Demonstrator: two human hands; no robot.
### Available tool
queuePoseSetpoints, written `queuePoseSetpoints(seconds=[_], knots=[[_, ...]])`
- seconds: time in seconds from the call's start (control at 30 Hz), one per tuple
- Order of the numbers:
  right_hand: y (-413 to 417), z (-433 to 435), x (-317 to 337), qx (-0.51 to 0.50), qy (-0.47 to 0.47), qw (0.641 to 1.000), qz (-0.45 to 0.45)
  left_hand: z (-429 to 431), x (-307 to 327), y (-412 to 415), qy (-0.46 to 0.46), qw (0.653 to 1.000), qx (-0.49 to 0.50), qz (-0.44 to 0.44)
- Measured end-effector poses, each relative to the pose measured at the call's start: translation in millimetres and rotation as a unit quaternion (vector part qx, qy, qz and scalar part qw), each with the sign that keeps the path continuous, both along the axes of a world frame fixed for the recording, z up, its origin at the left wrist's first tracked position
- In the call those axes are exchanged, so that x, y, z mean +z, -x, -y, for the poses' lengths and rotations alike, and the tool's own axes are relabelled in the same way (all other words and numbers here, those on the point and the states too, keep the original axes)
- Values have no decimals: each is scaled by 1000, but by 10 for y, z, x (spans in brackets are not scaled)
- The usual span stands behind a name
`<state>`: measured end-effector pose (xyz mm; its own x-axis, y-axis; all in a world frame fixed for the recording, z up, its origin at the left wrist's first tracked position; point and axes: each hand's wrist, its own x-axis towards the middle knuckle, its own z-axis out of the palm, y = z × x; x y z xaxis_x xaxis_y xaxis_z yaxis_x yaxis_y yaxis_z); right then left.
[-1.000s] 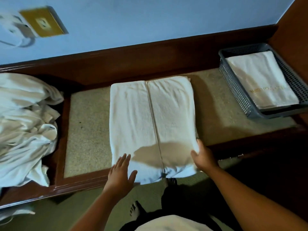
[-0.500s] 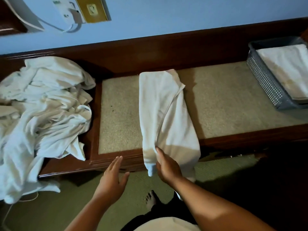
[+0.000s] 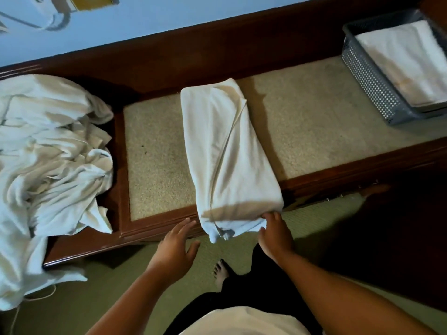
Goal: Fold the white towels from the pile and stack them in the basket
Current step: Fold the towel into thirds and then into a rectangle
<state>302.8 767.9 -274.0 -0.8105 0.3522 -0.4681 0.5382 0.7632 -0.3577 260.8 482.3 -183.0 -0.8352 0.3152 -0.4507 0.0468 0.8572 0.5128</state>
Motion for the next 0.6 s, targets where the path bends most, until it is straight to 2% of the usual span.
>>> queuePoseSetpoints(seconds=[0.03,0.1,0.13,0.17,0.23,0.33,0.37,0.47,0.6], knots=[[-2,-100,-76,30,-11,999,43,-38,-12,29,5,1000,-17,0],[-13,-263,-216,26,28,983,181,-90,-33,81,19,999,-49,-1],[-18,-347,-269,12,52,972,227,-142,-39,116,29,997,-66,-1],[-26,-384,-303,0,64,970,235,-186,-48,144,36,996,-79,-1],[-9,-415,-267,-37,35,983,174,-303,-33,217,44,995,-89,-3],[13,-449,-30,-151,2,988,3,-488,-20,293,46,993,-109,-27],[23,-471,21,-162,-5,985,-61,-554,-21,315,46,992,-116,-34],[164,-577,169,-85,-28,978,-188,-772,-15,408,41,989,-129,-55],[661,-788,377,81,-21,969,-234,-1039,-21,598,52,989,-106,-94]])
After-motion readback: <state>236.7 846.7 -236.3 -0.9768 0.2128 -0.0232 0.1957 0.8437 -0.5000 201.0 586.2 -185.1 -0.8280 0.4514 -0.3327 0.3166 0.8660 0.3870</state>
